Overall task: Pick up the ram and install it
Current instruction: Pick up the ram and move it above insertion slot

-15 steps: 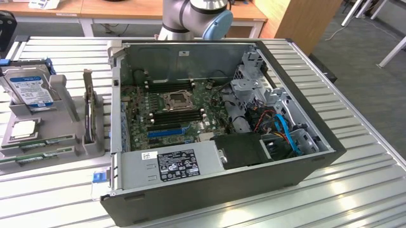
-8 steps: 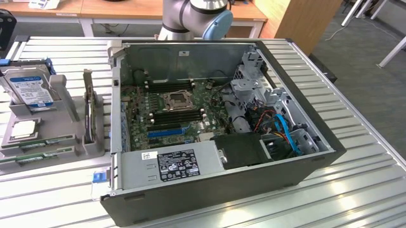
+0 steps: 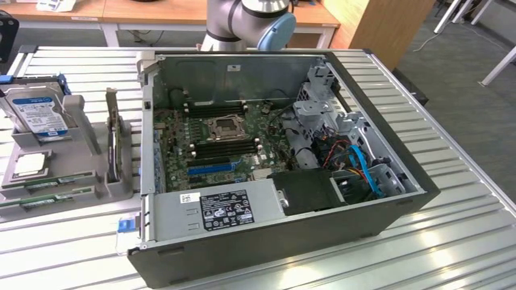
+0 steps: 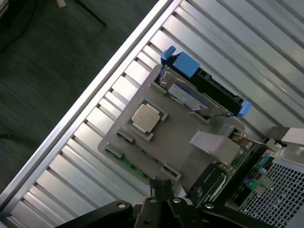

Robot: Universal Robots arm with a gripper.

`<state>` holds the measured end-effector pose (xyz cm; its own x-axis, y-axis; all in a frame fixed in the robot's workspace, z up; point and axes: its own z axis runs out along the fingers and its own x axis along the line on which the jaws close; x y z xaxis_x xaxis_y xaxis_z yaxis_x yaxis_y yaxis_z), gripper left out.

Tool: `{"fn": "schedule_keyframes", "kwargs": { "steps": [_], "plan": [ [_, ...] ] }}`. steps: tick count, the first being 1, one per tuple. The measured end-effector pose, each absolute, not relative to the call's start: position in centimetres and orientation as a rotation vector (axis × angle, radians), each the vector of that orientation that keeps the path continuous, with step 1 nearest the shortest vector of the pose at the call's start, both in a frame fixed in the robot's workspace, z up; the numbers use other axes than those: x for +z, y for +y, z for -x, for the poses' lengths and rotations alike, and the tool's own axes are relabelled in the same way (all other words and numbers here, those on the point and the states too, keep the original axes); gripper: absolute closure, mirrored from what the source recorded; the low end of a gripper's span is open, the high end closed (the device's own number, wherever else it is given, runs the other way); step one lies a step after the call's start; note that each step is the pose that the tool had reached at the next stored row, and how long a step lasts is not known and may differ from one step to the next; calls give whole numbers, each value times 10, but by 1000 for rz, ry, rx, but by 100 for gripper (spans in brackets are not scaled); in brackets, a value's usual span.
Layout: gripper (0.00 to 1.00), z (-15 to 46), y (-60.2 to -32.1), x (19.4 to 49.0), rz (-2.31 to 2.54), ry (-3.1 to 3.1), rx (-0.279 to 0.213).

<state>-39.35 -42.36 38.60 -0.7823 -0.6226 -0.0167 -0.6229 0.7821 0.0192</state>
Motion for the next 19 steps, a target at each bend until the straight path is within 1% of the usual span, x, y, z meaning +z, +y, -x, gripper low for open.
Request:
{"fn": "schedule_keyframes", "kwargs": {
  "steps": [19],
  "plan": [
    [90, 394, -424, 385, 1528, 2739, 34]
  ]
}}
